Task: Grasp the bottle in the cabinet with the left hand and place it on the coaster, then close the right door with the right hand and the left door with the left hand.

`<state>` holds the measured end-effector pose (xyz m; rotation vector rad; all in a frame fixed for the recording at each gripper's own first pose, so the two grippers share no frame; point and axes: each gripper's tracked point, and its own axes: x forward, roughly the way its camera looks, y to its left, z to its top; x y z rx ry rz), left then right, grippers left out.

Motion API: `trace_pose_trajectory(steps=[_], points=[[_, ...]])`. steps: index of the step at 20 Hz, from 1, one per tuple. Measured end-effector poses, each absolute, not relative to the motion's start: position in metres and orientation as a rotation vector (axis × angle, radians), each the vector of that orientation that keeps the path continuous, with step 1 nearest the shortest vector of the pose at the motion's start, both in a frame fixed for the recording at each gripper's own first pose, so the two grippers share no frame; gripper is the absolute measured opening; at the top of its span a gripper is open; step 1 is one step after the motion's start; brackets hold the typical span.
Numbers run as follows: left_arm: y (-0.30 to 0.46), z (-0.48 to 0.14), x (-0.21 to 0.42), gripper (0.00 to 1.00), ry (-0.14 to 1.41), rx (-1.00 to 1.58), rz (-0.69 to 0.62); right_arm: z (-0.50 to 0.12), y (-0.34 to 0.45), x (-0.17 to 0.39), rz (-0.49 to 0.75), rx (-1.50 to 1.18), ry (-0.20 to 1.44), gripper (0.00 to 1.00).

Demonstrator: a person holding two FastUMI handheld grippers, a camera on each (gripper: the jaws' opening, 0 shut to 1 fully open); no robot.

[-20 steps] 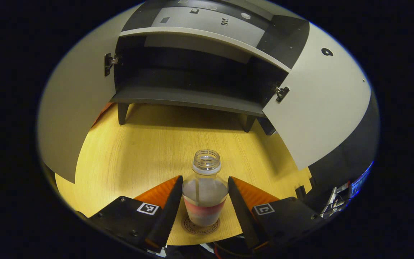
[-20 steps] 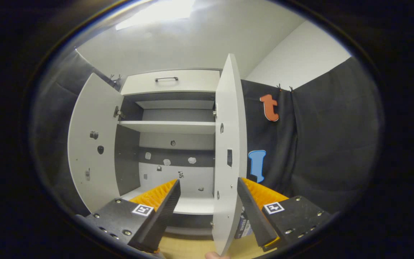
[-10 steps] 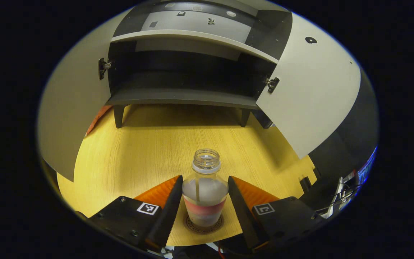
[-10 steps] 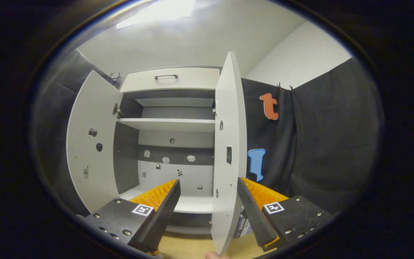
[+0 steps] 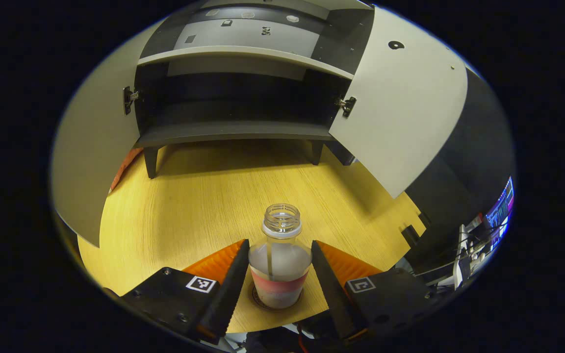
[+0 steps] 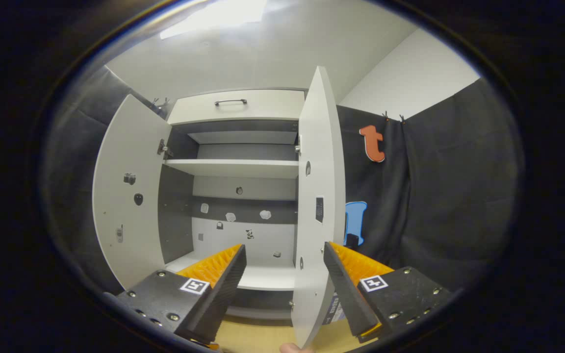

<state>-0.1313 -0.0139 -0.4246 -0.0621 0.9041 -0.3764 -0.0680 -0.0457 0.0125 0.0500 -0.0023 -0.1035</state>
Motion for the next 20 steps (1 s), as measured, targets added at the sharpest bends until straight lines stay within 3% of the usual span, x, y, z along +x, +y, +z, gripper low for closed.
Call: trace_pose_trajectory(steps=[2, 7, 9, 12, 13, 14, 18, 20], points=[[-0.014, -0.424, -0.132, 0.82, 0.872, -0.055, -0.395, 0.01, -0.045, -0.067, -0.1, 0.048, 0.002, 0.98], [-0.017, -0.412, -0.123, 0.82, 0.738, -0.097, -0.398, 0.005, -0.041, -0.066, -0.085, 0.046, 0.02, 0.96], [-0.021, -0.414, -0.123, 0.82, 0.727, -0.108, -0.406, 0.004, -0.037, -0.065, -0.072, 0.046, 0.028, 0.93], [-0.021, -0.418, -0.126, 0.82, 0.734, -0.085, -0.404, 0.005, -0.032, -0.062, -0.055, 0.039, 0.028, 0.99], [-0.022, -0.418, -0.124, 0.84, 0.737, -0.081, -0.403, 0.004, -0.031, -0.061, -0.05, 0.038, 0.031, 0.96], [-0.022, -0.42, -0.128, 0.81, 0.746, -0.074, -0.404, 0.003, -0.03, -0.061, -0.046, 0.038, 0.032, 0.93], [-0.022, -0.412, -0.134, 0.84, 0.757, -0.014, -0.425, 0.001, -0.028, -0.059, -0.036, 0.038, 0.037, 0.93], [-0.022, -0.405, -0.137, 0.82, 0.742, 0.025, -0.446, 0.0, -0.028, -0.057, -0.036, 0.04, 0.035, 0.93]])
